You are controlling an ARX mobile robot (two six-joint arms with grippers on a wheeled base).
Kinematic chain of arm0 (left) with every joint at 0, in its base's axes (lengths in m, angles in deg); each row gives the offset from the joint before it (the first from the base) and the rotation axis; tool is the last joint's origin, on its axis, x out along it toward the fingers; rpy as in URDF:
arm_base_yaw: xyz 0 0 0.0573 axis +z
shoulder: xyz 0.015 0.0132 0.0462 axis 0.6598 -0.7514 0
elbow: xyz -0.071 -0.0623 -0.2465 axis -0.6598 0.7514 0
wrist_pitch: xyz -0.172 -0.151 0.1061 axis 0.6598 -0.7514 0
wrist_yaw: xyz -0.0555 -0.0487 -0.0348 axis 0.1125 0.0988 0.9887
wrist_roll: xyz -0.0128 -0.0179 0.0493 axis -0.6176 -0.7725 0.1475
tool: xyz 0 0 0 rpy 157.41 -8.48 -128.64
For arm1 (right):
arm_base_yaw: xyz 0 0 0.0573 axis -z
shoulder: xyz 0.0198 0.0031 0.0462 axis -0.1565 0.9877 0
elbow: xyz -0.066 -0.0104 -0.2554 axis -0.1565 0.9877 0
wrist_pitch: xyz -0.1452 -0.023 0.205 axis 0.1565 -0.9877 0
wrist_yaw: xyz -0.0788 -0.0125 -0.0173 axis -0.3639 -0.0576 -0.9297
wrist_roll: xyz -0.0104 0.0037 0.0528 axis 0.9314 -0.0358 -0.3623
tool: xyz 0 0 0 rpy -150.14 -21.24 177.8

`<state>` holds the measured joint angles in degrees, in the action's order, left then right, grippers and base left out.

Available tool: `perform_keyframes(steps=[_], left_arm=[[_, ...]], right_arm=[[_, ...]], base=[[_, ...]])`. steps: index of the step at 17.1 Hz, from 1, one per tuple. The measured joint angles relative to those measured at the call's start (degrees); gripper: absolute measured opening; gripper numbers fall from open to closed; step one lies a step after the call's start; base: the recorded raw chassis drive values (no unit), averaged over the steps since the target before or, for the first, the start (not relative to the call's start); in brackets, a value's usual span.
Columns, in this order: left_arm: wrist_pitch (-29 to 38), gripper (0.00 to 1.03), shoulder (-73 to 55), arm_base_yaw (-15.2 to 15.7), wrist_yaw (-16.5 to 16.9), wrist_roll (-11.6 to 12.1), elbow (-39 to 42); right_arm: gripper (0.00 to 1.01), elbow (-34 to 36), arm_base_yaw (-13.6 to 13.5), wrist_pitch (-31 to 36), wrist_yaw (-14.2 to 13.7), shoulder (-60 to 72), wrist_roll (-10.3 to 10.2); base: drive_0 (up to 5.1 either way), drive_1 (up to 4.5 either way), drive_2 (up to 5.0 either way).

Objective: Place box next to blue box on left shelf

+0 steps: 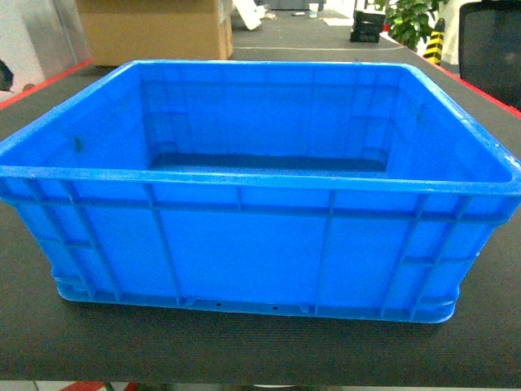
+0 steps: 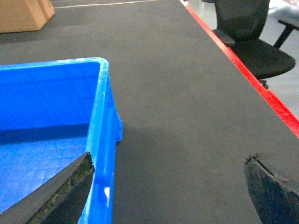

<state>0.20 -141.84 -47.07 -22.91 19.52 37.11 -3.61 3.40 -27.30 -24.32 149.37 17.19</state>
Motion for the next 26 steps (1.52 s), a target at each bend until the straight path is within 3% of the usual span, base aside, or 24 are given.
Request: perform_keyframes(steps=[3,6,19,20,22,26], left_arm=[[-1.2,0.98,-7.1,0.0,0.6,0.1,-5.3],[-2.9,0.98,-14.1,0.0,0.9,0.1,-9.4],[-13.0,0.98,-24.7,-1.5,1.5,0.4,-17.3],[-15.0,0.98,-24.9,-1.5,1.7,0.0,-17.9],[-17.8,0.76,-25.1,-1.5,1.9,-0.7,-18.3],[-18.8,0.42,-25.0,-1.0,2.3,-1.5,-18.5]], right_arm=[[0.98,-8.1,-0.2,-3.1,4.7,8.8,-4.0],[0.98,-13.7,-3.1,-6.1,7.0,15.2,-7.1],[0.98,-16.8,-5.7,-13.2,7.5,24.4,-8.3],[0.89,-17.1,-5.7,-14.0,6.5,24.6,-8.3],[0.63,-17.5,-5.6,-14.6,6.4,24.9,-7.9],[0.29,-17.8,-5.6,-15.0,6.0,24.9,-7.8]], base=[[0.0,0.00,0.0],[0.0,0.00,0.0],[0.0,0.00,0.0],[0.0,0.00,0.0],[0.0,0.00,0.0],[0.0,0.00,0.0]])
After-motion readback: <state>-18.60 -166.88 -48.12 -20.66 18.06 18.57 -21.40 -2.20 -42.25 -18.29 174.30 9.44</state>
